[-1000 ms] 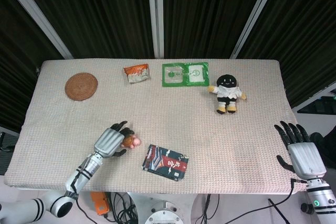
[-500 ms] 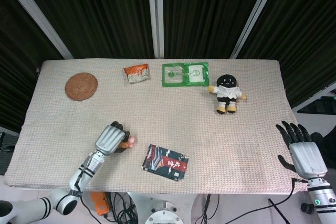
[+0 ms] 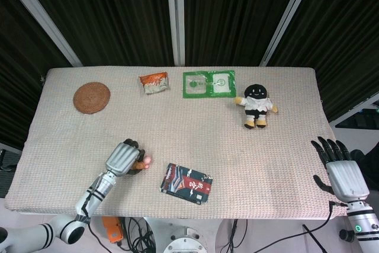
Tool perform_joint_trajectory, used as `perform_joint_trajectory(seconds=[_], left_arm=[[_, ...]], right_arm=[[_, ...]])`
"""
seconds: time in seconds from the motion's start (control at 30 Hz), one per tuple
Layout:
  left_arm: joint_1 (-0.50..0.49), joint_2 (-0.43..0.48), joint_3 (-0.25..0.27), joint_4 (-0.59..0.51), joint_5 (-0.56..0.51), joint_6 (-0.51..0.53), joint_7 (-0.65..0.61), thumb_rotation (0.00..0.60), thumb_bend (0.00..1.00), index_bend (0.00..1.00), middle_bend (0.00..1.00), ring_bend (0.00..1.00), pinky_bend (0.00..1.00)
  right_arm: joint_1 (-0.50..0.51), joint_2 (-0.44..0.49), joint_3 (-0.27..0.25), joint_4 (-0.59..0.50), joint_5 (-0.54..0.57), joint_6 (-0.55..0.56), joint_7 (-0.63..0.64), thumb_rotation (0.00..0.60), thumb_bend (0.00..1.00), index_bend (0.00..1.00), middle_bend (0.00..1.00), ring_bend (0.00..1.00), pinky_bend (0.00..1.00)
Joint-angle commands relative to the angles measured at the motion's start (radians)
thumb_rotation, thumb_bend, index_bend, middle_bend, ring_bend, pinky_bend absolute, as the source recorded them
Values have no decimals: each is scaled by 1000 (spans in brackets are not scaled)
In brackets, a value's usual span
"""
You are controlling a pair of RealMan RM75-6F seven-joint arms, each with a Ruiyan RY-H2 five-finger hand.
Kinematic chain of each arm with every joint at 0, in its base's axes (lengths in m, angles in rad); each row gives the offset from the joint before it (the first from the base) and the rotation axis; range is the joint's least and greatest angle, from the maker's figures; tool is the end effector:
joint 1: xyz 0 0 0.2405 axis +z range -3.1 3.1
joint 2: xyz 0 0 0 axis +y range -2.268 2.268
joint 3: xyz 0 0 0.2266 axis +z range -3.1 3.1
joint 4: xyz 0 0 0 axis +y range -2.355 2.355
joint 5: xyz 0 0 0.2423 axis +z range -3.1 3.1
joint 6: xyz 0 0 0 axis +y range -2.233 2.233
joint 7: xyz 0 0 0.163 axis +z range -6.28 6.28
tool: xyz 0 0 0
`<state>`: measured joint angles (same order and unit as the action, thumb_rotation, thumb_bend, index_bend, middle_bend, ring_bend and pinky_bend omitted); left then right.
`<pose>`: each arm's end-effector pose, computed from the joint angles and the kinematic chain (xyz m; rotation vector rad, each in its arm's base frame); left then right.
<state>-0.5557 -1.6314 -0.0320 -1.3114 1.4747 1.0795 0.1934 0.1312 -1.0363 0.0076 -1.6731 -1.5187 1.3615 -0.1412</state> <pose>-0.1769 0.2896 -0.0787 -1.9683 -0.8370 -0.9454 -0.2938 -0.2015 0.1097 1.5727 -0.8517 0.7236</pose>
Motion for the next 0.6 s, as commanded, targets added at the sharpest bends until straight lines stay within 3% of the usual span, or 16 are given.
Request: perform_joint_trajectory(seconds=[0.03, 0.23, 0.37, 0.47, 0.6], left_arm=[[2, 20, 0, -27, -9, -1, 17, 600, 135, 302, 414, 188, 224], [3, 39, -2, -66, -42, -24, 49, 600, 135, 305, 385, 169, 221], [1, 35, -5, -70, -51, -27, 51, 600, 174, 373, 397, 169, 229], [-1, 32, -7, -67, -55, -30, 53, 600, 239, 443, 431, 173, 233], [0, 13, -9, -40, -58, -25, 49, 600, 287, 576, 551, 252, 278]], right_arm=[[0, 0, -1, 0, 0, -2, -1, 600, 221, 0, 0, 0, 0], [1, -3, -1, 2, -2, -1, -1, 600, 221, 0, 0, 0, 0], [2, -3, 0, 2, 1, -3, -1, 600, 221, 0, 0, 0, 0], [2, -4, -1, 4, 2, -6, 0, 600, 221, 0, 0, 0, 0], [3, -6, -2, 9, 5, -9, 3, 600, 221, 0, 0, 0, 0]])
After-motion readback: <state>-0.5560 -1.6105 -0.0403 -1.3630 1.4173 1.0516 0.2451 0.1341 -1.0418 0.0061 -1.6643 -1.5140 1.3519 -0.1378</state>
